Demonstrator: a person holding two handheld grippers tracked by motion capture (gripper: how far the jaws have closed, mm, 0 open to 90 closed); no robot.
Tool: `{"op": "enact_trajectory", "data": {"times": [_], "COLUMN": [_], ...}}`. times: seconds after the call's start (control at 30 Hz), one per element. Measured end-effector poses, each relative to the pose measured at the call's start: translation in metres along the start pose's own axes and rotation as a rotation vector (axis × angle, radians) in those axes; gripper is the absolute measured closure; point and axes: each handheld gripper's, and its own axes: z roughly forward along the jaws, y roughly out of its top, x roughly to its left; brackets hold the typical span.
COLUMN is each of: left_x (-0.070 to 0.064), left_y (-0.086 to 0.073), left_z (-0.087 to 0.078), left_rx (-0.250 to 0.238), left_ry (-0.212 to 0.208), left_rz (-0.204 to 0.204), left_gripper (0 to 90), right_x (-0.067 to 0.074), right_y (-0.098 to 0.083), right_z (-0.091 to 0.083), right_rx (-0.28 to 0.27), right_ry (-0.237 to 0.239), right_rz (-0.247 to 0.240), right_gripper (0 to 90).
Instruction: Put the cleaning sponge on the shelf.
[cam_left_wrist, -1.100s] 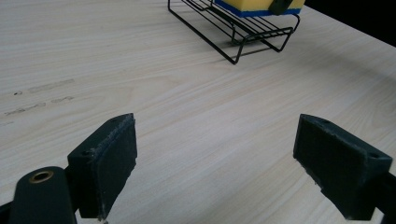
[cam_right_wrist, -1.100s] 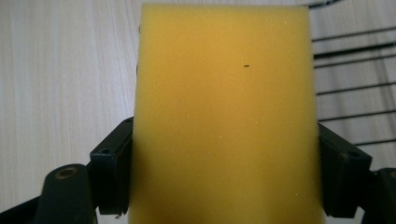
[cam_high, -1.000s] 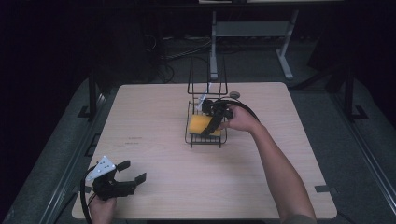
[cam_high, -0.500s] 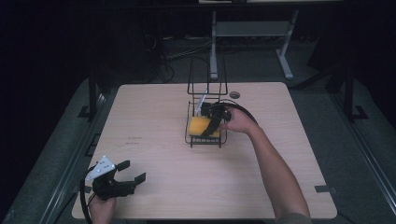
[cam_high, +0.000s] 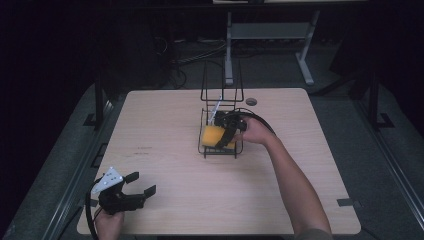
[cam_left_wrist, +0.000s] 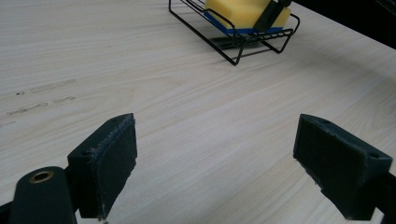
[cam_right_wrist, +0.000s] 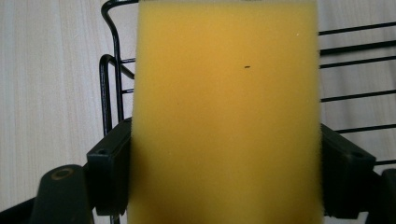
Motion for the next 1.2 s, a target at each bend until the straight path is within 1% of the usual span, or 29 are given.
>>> {"op": "enact_trajectory", "data": {"times": [0.2, 0.57, 0.63, 0.73, 0.97, 1.1, 1.17, 1.2], "left_x": [0.000, -0.001, -0.001, -0.001, -0.001, -0.002, -0.002, -0.002], "left_y": [0.000, 0.000, 0.000, 0.000, 0.000, 0.000, 0.000, 0.000], "left_z": [-0.001, 0.000, 0.000, 0.000, 0.000, 0.001, 0.001, 0.001], "left_rx": [-0.001, 0.000, -0.002, 0.000, 0.004, 0.004, 0.005, 0.006], "left_ry": [0.000, 0.000, 0.000, 0.001, -0.003, -0.003, -0.006, -0.006], "left_rz": [-0.002, 0.000, -0.001, 0.000, 0.002, 0.006, 0.006, 0.006], "left_gripper": [12.9, 12.8, 12.8, 12.9, 12.8, 12.8, 12.8, 12.8], "right_x": [0.001, 0.004, 0.004, 0.005, 0.008, 0.009, 0.010, 0.009], "right_y": [0.001, 0.000, 0.000, 0.000, 0.000, -0.003, -0.005, -0.006], "right_z": [0.000, -0.007, -0.009, -0.013, -0.018, -0.020, -0.021, -0.021], "right_rx": [0.000, -0.014, -0.028, -0.045, -0.056, -0.077, -0.070, -0.074], "right_ry": [0.003, -0.010, -0.007, -0.014, -0.030, -0.028, -0.038, -0.044], "right_rz": [0.006, 0.014, 0.014, 0.017, 0.013, 0.018, 0.022, 0.014], "right_gripper": [18.3, 16.3, 16.3, 16.3, 16.3, 16.3, 16.3, 16.4]}}
